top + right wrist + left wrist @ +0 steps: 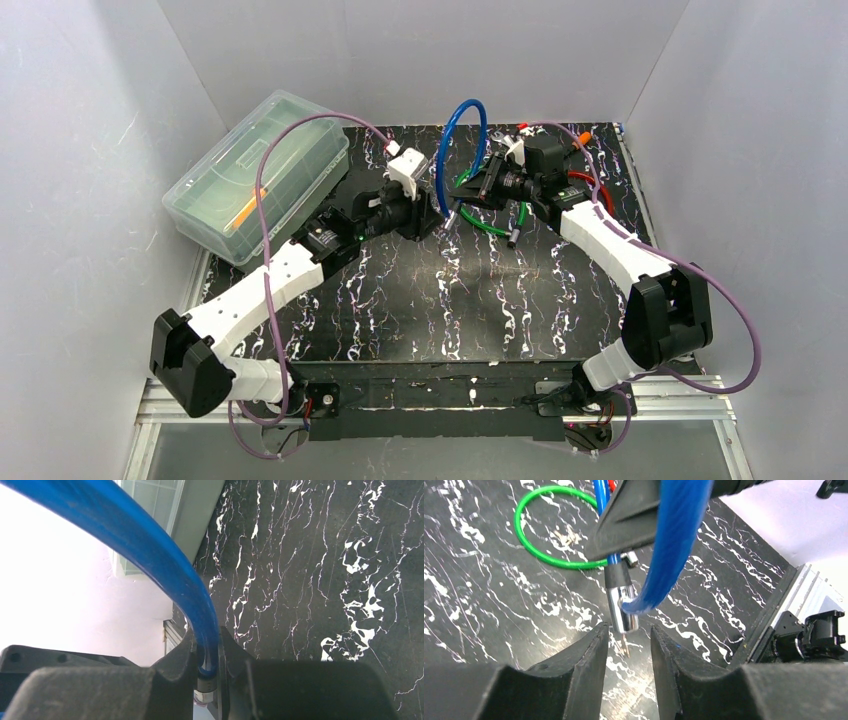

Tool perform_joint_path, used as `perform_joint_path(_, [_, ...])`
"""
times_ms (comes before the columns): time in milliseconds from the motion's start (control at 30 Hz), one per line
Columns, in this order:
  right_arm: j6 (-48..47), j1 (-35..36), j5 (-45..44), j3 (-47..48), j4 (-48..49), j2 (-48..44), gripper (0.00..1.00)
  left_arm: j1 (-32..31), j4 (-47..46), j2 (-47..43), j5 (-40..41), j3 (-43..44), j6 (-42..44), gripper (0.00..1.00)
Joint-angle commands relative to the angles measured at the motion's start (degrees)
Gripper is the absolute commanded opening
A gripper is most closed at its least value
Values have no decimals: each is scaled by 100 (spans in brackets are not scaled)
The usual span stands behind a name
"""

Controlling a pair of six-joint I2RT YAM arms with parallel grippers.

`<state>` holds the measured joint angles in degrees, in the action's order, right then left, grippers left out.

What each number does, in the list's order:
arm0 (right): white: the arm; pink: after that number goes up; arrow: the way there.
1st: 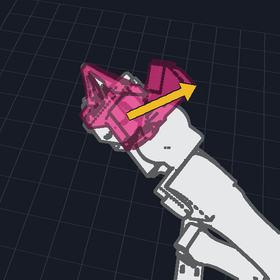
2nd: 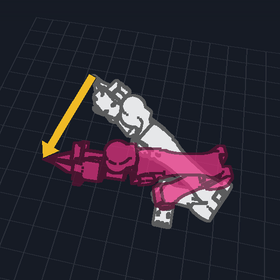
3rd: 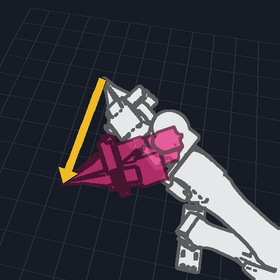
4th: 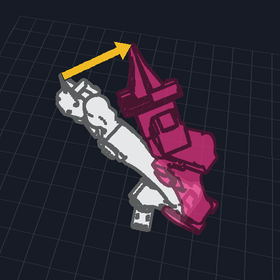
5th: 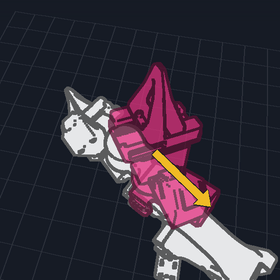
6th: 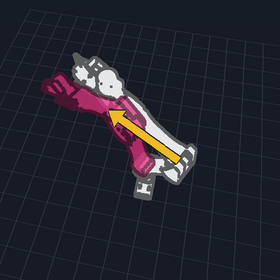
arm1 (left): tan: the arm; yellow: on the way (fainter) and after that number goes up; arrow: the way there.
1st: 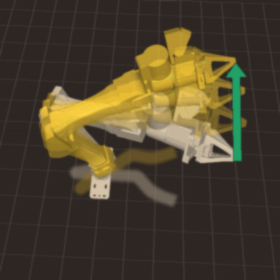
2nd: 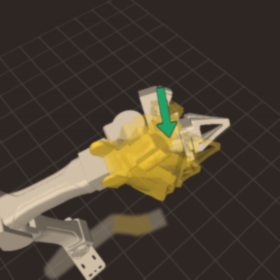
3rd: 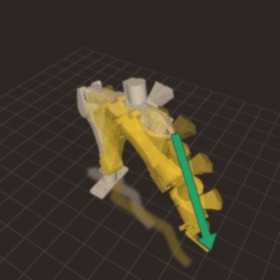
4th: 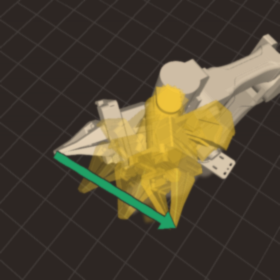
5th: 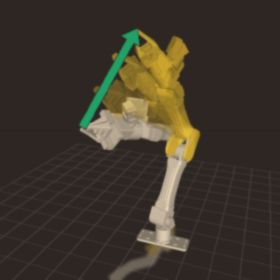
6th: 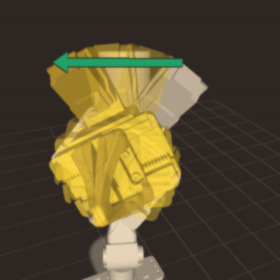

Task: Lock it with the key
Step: Lock the lock.

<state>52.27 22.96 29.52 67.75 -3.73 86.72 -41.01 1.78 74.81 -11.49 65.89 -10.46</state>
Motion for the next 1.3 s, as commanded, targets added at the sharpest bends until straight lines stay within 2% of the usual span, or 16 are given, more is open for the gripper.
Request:
perform_joint_path(0, [45,-33,-25,222,276,-33,1,4,93,-315,-79,-319,-289,36])
perform_joint_path(133, [51,-37,-16,262,250,-7,1,-3,-29,-337,-113,-560,-286,36])
perform_joint_path(467, [114,-37,34,307,245,47,1,-94,-143,-95,30,-600,-162,28])
perform_joint_path(1167, [195,-38,107,336,242,29,1,-261,-385,154,318,-807,136,22])
perform_joint_path(1267, [188,-37,107,327,234,21,1,-288,-397,150,355,-836,138,14])
